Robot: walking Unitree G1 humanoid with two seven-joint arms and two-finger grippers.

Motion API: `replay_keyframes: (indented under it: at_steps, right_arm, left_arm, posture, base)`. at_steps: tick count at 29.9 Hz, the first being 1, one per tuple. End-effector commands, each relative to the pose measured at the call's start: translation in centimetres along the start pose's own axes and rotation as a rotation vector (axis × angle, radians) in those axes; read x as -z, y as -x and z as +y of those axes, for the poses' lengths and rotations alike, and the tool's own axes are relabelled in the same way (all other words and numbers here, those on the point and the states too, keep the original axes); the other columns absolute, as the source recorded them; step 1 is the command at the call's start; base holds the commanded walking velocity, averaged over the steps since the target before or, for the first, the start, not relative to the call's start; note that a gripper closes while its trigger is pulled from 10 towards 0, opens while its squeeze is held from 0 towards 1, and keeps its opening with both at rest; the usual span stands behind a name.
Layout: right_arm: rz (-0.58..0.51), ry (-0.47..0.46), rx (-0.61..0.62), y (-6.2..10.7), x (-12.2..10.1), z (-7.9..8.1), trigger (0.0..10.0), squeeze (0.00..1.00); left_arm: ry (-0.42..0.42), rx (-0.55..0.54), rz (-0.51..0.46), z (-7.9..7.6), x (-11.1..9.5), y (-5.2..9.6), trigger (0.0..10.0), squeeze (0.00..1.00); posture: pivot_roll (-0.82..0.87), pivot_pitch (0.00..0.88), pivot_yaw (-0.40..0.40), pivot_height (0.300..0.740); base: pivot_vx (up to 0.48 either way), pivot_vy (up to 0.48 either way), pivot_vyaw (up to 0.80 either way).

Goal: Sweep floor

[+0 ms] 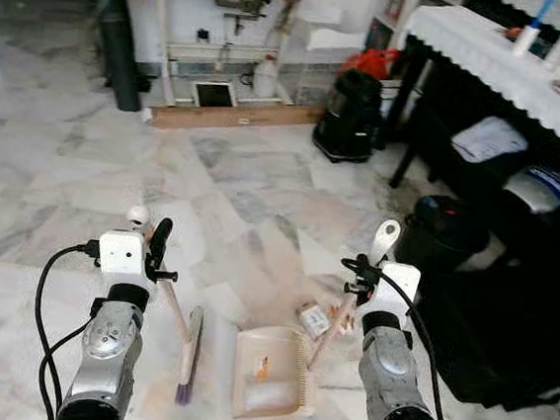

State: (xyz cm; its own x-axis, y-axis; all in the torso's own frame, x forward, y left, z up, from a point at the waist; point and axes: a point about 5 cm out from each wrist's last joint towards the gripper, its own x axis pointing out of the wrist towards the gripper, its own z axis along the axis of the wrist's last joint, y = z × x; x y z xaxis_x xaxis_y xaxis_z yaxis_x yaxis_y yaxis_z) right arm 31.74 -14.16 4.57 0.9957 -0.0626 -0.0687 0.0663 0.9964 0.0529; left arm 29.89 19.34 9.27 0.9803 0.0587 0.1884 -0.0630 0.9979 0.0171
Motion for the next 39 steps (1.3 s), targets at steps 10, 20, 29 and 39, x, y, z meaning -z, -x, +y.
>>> replay_keyframes:
  at_steps: [10, 20, 29, 39]
  right_arm:
    - [-0.069, -0.006, -0.005, -0.48, -1.31, 0.05, 10.0, 0.00]
    - [-0.078, 0.010, -0.027, -0.57, -1.50, 0.40, 10.0, 0.00]
    - [-0.075, -0.003, -0.022, -0.50, -1.42, 0.71, 10.0, 0.00]
    - [-0.073, -0.009, -0.024, -0.50, -1.40, 0.83, 10.0, 0.00]
  left_arm:
    - [-0.016, 0.032, -0.031, -0.67, -0.54, -0.57, 10.0, 0.00]
    - [-0.020, 0.038, -0.025, -0.79, -0.43, -0.68, 10.0, 0.00]
    - [-0.035, 0.044, -0.016, -0.41, -0.35, -0.71, 10.0, 0.00]
    - [-0.040, 0.043, -0.012, -0.31, -0.29, -0.73, 10.0, 0.00]
  posture:
    - [0.00, 0.000, -0.080, 0.740]
    - [-0.01, 0.000, -0.068, 0.740]
    - [0.00, 0.003, -0.054, 0.740]
    - [0.00, 0.000, -0.056, 0.740]
  base:
    - [0.000, 0.000, 0.78]
    - [0.000, 0.000, 0.78]
    - [0.000, 0.000, 0.78]
    - [0.000, 0.000, 0.78]
